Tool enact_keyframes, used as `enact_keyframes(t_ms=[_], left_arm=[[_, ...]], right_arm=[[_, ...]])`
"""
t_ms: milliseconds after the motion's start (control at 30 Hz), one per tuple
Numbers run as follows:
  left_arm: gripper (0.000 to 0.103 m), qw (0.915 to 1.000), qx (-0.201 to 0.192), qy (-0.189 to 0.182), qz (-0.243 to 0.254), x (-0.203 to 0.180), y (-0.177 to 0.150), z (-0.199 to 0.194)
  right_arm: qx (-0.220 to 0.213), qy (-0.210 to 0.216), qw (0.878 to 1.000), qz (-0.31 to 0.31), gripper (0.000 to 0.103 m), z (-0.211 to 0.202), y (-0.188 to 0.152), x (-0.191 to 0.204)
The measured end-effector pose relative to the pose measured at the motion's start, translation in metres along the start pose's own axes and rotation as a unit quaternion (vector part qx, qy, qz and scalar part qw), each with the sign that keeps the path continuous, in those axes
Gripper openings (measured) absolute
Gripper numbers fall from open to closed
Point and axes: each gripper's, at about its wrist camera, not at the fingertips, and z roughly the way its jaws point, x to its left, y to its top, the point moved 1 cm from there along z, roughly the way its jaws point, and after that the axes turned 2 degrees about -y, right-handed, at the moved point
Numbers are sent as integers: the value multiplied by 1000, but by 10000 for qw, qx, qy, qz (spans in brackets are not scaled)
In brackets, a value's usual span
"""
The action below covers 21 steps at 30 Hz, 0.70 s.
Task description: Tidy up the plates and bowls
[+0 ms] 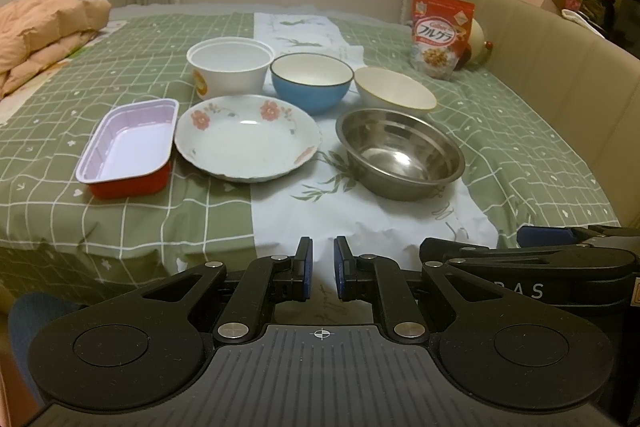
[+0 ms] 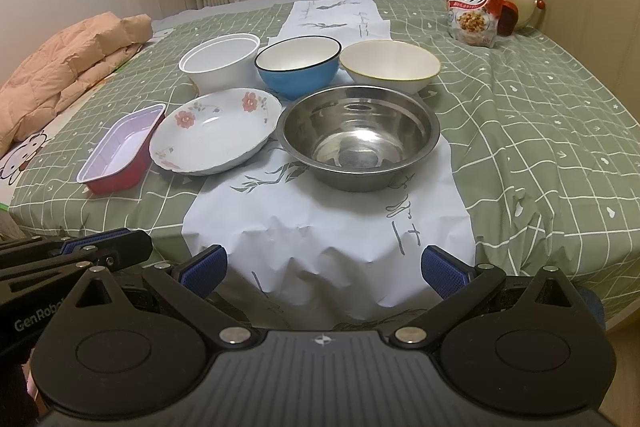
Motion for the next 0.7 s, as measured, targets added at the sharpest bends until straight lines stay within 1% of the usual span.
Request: enact_keyframes(t_ms=[700], left_arm=[[14,10000,38,-5,-24,1,-1,3]], right_arm=[[62,40,10000,50,103,7,-1,-2]])
